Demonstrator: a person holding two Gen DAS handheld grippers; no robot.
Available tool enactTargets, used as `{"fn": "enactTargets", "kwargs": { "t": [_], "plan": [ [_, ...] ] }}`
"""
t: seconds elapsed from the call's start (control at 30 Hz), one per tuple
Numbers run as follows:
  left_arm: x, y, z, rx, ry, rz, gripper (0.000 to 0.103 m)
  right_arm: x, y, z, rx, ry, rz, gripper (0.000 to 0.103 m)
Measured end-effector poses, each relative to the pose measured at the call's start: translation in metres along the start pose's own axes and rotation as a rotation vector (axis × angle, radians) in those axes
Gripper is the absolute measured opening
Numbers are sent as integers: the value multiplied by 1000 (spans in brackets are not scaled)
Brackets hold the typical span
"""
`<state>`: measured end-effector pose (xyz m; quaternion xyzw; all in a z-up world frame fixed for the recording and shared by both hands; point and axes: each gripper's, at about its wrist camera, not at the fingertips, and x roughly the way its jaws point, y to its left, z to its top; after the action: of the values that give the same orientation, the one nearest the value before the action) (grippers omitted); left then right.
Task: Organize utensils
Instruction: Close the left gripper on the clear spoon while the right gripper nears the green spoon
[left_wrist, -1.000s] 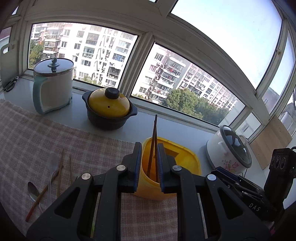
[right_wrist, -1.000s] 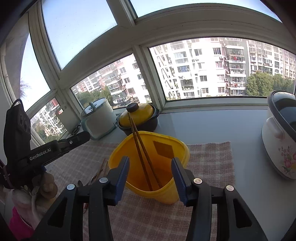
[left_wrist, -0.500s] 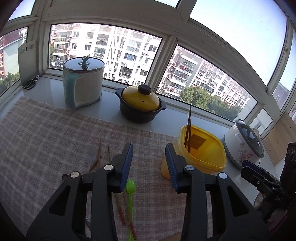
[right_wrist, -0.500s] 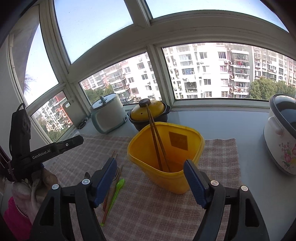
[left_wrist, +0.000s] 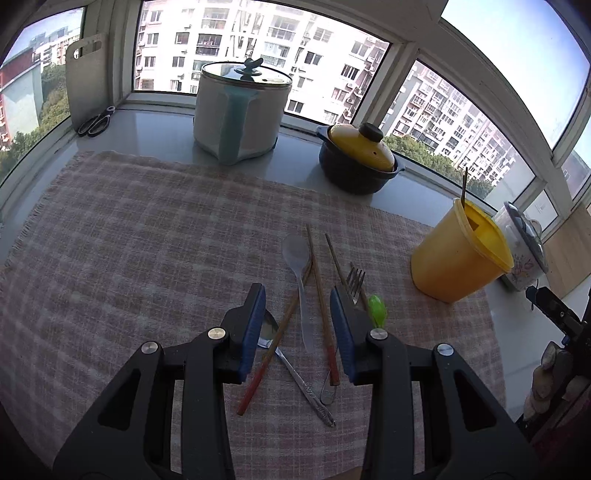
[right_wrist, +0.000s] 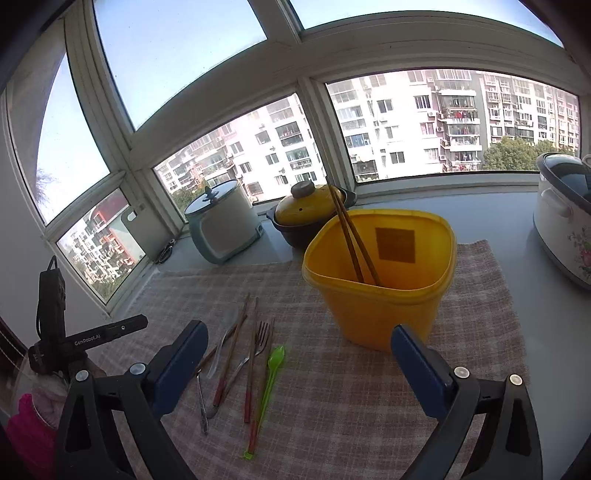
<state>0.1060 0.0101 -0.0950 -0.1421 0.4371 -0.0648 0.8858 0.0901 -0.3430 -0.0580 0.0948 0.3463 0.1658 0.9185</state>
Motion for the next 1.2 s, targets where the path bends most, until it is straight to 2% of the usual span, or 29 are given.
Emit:
{"fn": "enactTargets", "kwargs": {
  "t": [0.17, 0.33, 0.53, 0.87, 1.03, 1.1, 1.2],
  "plan": [
    [5, 31, -11, -12, 68, -42, 36, 15, 24, -11, -22, 44, -47, 100],
    [13, 45, -25, -24, 123, -102, 36, 34, 39, -24, -17, 113, -78, 94],
    [23, 50, -35, -33, 158, -118, 36, 54, 42, -40, -1, 202, -67, 80],
    [45, 27, -36, -30, 174, -135, 36, 93, 25, -54, 32, 377, -7, 42],
    [56, 17, -33, -26, 181, -144, 36, 118, 31, -59, 19, 436, 7, 34],
    [61, 13, -31, -24, 191, -147, 29, 129, 36, -59, 2, 456, 6, 31],
    [68, 10, -28, -18, 199, -149, 29, 143, 43, -62, -21, 485, 4, 27]
  ]
}}
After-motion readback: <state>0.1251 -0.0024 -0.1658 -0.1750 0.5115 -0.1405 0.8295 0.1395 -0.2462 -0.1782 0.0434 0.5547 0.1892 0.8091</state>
